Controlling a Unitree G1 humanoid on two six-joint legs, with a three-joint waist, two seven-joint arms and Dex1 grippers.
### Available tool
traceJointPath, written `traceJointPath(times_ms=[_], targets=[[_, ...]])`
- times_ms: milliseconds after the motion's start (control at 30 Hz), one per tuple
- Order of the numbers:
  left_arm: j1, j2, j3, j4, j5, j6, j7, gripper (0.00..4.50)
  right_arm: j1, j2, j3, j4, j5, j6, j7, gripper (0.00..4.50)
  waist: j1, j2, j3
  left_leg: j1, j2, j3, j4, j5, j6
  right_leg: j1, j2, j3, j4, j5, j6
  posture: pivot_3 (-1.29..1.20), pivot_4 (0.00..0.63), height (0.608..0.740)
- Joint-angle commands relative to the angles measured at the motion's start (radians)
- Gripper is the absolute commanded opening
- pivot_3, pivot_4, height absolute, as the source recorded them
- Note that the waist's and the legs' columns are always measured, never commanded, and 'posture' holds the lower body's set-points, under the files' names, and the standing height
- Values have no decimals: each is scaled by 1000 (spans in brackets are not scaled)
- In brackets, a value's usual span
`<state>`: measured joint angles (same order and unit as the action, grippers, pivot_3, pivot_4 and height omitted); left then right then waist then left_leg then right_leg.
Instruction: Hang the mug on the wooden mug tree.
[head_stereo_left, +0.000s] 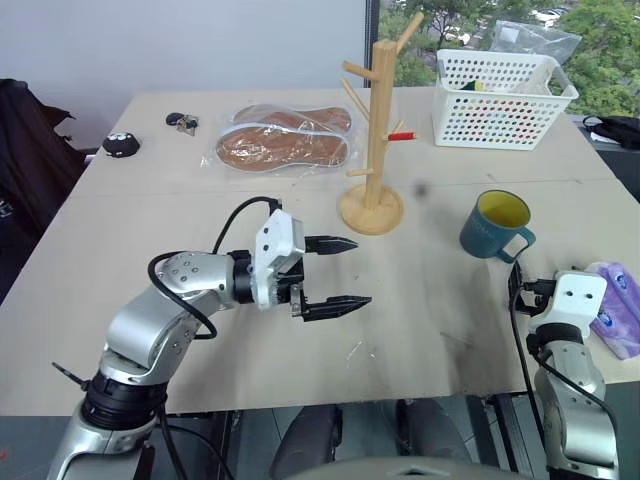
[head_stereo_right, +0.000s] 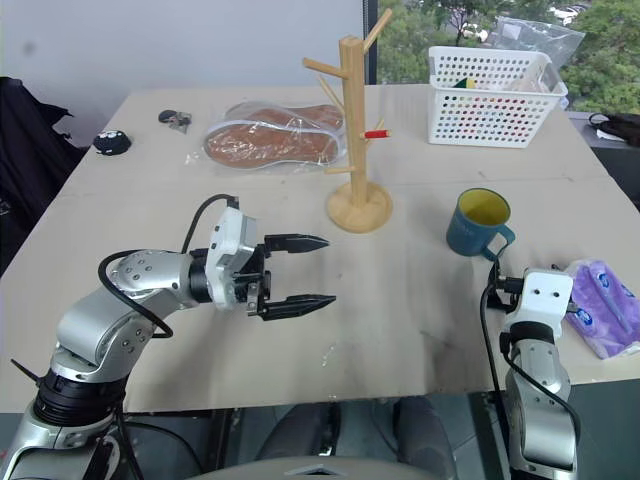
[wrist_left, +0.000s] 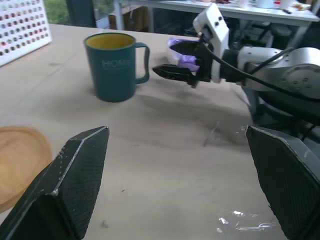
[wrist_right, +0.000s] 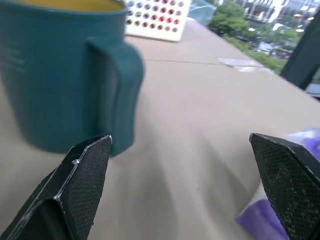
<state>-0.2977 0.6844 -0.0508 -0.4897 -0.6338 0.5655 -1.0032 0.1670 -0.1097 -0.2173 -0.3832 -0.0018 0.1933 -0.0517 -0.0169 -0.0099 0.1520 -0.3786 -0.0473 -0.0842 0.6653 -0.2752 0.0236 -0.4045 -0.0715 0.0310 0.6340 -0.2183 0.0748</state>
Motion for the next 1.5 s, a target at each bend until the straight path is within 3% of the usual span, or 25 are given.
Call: traceJointPath(times_ms=[33, 400, 633, 1133, 1167, 1200, 1233, 1333, 1433, 1500], targets=[[-14, -7, -1, -39, -24, 17, 17, 4500, -37, 3, -17, 0, -18, 3, -35, 4471, 0, 0, 0, 0, 0, 0, 0, -1, 1, 0, 0, 0, 0, 0, 0, 0, 150, 740], [-25, -9, 0, -75, -3, 69, 94, 4500, -45, 7, 15, 17, -24, -7, -19, 4471, 2, 1, 0, 0, 0, -1, -1, 0, 1, 0, 0, 0, 0, 0, 0, 0, 150, 740], [-37, -62, 3, -116, 20, 72, 211, 4500, -88, 14, 24, 69, -32, -24, -26, 4471, 2, 0, 0, 0, 0, 0, -1, 0, 0, -1, 0, 0, 0, 0, 0, 0, 150, 740], [-39, -64, 5, -171, -14, 88, 248, 4500, -222, -22, -17, 313, -30, -161, -50, 4471, 1, 1, 1, -1, 0, 1, -1, 1, -1, -2, 0, 1, 0, 0, 0, 0, 150, 740], [-40, -64, 4, -172, -14, 89, 249, 4500, -233, -29, -21, 330, -25, -170, -45, 3927, 0, 1, 1, -1, 0, 1, -1, 1, -1, -2, 0, 2, 0, 0, 0, 0, 150, 740], [-41, -63, 3, -173, -14, 89, 250, 4500, -243, -37, -25, 346, -20, -179, -40, 3671, 0, 1, 1, -1, 0, 0, -1, 1, -1, -2, 1, 1, 0, 0, 0, 0, 150, 740], [-39, -61, 4, -175, -14, 88, 250, 4500, -248, -42, -26, 359, -17, -188, -37, 2982, 0, 1, 1, -1, 0, 1, -1, 1, -1, -2, 1, 1, 0, 0, 0, 0, 150, 740], [-37, -59, 7, -177, -13, 90, 251, 4500, -267, -60, -27, 403, -1, -210, -10, 1840, 1, 1, 1, -1, 0, 0, -1, 1, -1, -2, 1, 1, 0, 0, 0, 0, 150, 740], [-29, -55, 12, -184, -11, 91, 254, 4500, -294, -73, -24, 448, 30, -228, 32, 286, 0, 1, 1, -1, 0, 1, -1, 1, -1, -2, 1, 2, 0, 0, 0, 0, 150, 740], [-26, -52, 16, -187, -11, 93, 256, 4500, -307, -78, -24, 459, 46, -230, 50, 31, -1, 1, 1, -1, 0, 1, -1, 1, -1, -2, 1, 2, 0, 0, 0, 0, 150, 740]])
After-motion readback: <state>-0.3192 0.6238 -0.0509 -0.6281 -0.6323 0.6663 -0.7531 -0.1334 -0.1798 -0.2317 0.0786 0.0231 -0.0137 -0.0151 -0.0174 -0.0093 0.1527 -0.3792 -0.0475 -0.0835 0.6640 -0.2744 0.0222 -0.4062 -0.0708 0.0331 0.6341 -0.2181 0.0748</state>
